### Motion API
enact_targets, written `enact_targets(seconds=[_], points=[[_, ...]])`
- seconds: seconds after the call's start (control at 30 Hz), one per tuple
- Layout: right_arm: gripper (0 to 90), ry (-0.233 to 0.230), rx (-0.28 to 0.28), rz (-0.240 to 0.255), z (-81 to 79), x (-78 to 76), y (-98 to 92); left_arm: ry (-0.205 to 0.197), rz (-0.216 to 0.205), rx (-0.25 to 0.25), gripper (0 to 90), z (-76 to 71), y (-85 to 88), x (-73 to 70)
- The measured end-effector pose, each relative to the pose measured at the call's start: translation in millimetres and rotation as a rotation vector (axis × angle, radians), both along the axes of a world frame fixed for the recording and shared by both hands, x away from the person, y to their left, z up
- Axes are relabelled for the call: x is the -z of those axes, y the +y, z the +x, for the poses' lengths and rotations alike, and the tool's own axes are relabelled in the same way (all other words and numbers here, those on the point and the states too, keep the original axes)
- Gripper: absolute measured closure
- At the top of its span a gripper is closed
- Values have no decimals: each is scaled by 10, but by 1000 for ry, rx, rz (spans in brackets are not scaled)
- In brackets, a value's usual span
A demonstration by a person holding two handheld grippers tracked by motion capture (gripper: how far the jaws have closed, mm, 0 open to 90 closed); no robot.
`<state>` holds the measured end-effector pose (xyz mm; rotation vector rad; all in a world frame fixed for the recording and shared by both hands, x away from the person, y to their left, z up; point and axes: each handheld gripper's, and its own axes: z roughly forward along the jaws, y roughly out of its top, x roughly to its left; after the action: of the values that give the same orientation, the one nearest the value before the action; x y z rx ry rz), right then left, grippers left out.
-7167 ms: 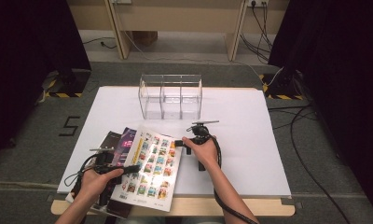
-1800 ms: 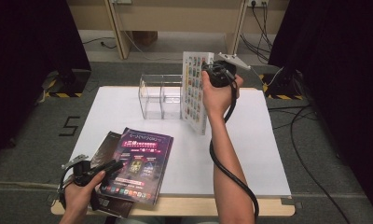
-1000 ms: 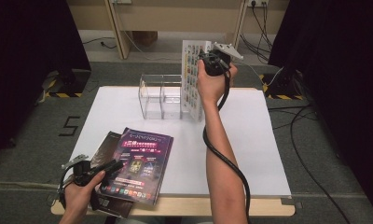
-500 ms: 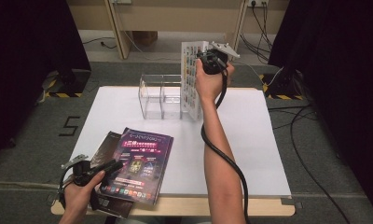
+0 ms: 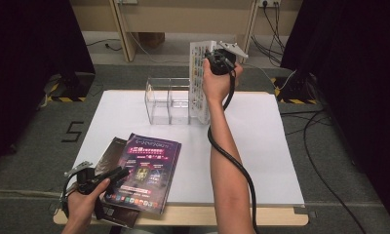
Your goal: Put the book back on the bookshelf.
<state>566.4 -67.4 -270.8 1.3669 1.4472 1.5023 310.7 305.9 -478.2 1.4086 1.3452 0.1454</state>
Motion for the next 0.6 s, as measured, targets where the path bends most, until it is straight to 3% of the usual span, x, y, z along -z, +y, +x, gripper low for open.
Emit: enact_targets(seconds=[0.2,0.4,0.6], points=[[740,-8,1,6,-141,-67,-5,-1,-1,-3,519,-5,6,-3],[740,-21,-55,50,-557,-136,-113,-7,0,3,519,-14,-24,-18],[740,-15,-136,49,-863,-153,-165,-5,11,14,519,-15,-71,-10]])
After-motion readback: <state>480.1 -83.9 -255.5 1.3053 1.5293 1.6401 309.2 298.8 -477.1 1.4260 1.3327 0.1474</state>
